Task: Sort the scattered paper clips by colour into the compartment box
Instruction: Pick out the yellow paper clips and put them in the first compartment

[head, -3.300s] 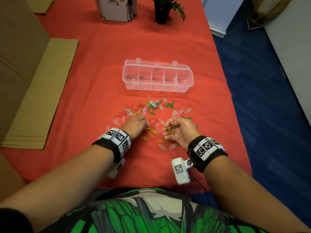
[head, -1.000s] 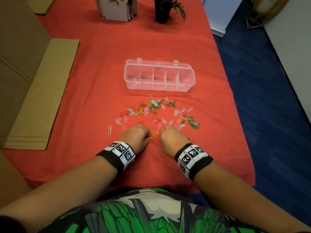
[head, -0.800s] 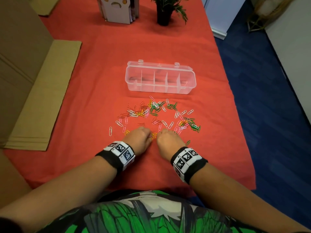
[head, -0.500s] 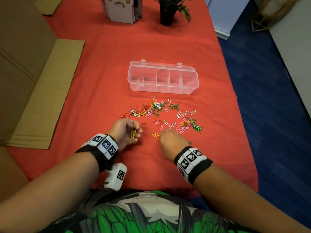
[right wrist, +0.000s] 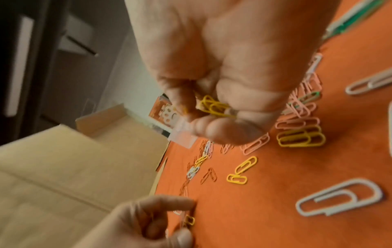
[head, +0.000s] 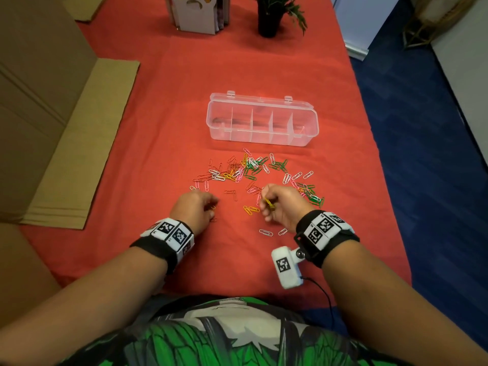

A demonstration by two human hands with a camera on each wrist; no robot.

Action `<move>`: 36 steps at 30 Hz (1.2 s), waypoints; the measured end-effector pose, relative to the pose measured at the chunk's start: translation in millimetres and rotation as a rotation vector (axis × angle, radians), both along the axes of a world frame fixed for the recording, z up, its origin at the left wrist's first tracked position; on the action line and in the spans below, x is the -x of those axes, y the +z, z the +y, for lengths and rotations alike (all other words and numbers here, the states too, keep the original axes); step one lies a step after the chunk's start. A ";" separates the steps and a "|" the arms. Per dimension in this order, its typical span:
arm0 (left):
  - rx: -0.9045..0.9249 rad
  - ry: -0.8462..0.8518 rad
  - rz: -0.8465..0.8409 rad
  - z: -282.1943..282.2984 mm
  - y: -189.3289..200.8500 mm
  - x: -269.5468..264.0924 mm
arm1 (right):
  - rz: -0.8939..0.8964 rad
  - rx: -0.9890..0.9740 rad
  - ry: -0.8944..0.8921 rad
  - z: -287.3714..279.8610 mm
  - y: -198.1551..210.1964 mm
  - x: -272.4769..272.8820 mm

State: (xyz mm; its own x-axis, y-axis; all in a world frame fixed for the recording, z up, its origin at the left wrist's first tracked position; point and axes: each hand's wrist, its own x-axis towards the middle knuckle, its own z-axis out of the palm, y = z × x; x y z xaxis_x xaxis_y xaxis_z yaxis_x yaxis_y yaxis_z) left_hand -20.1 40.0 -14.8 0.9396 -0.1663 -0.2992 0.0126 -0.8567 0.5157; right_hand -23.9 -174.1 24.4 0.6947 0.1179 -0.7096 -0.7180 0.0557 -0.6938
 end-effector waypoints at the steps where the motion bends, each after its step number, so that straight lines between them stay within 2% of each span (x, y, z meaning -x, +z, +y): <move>1: -0.011 -0.014 -0.023 0.9 -0.8 0.7 | 0.013 -0.125 -0.048 -0.8 1.4 1.3; 3: -0.042 -0.051 -0.065 1.2 -1.8 0.6 | 0.024 -0.244 -0.107 1.2 4.0 1.7; 5: -0.088 -0.097 -0.066 0.2 -0.4 -1.5 | 0.032 -0.157 -0.118 6.7 0.0 -0.5; 7: -0.138 -0.134 -0.045 -0.5 0.1 -3.4 | -0.031 0.203 0.043 13.8 -6.2 -3.1; 10: -0.112 -0.115 -0.026 -2.0 2.2 -3.6 | -0.254 0.903 0.534 22.4 -9.4 0.9; 12: -0.015 -0.033 -0.049 -4.1 5.5 -5.4 | -0.396 1.152 0.705 26.9 -14.8 9.4; 14: 0.113 0.092 -0.010 -5.7 10.6 -9.3 | -0.495 1.249 0.785 34.2 -20.0 18.4; 15: 0.222 0.183 0.060 -6.0 13.2 -11.0 | -0.516 1.279 0.820 37.7 -21.5 21.4; 17: 0.554 0.396 0.243 -6.3 19.2 -12.1 | -0.524 1.290 0.867 41.6 -25.7 24.2; 19: 0.860 0.577 0.383 -4.8 25.9 -10.1 | -0.522 1.232 0.869 39.8 -25.5 21.3; 20: 0.955 0.631 0.431 -3.5 29.1 -9.3 | -0.501 1.158 0.845 36.7 -24.9 17.8; 22: 1.045 0.683 0.489 -1.1 33.1 -9.4 | -0.428 0.958 0.731 27.6 -21.7 9.7; 24: 1.031 0.681 0.492 -1.9 30.9 -9.3 | -0.332 0.732 0.548 14.4 -20.5 5.1; 26: 0.863 0.604 0.416 -6.8 25.9 -9.2 | -0.242 0.475 0.338 3.8 -17.4 7.8; 29: 0.274 0.276 0.128 -11.5 18.7 -7.5 | -0.134 0.057 0.030 -5.8 -8.5 14.9; 31: -0.036 0.085 0.014 -11.2 17.4 -4.7 | -0.095 -0.185 -0.090 -10.8 -0.3 19.4; 33: -0.153 -0.018 -0.030 -10.3 13.6 -2.2 | -0.107 -0.347 -0.176 -16.4 1.8 22.7; 36: -0.179 -0.082 -0.051 -10.4 11.2 1.2 | -0.062 -0.326 -0.265 -20.7 1.5 22.6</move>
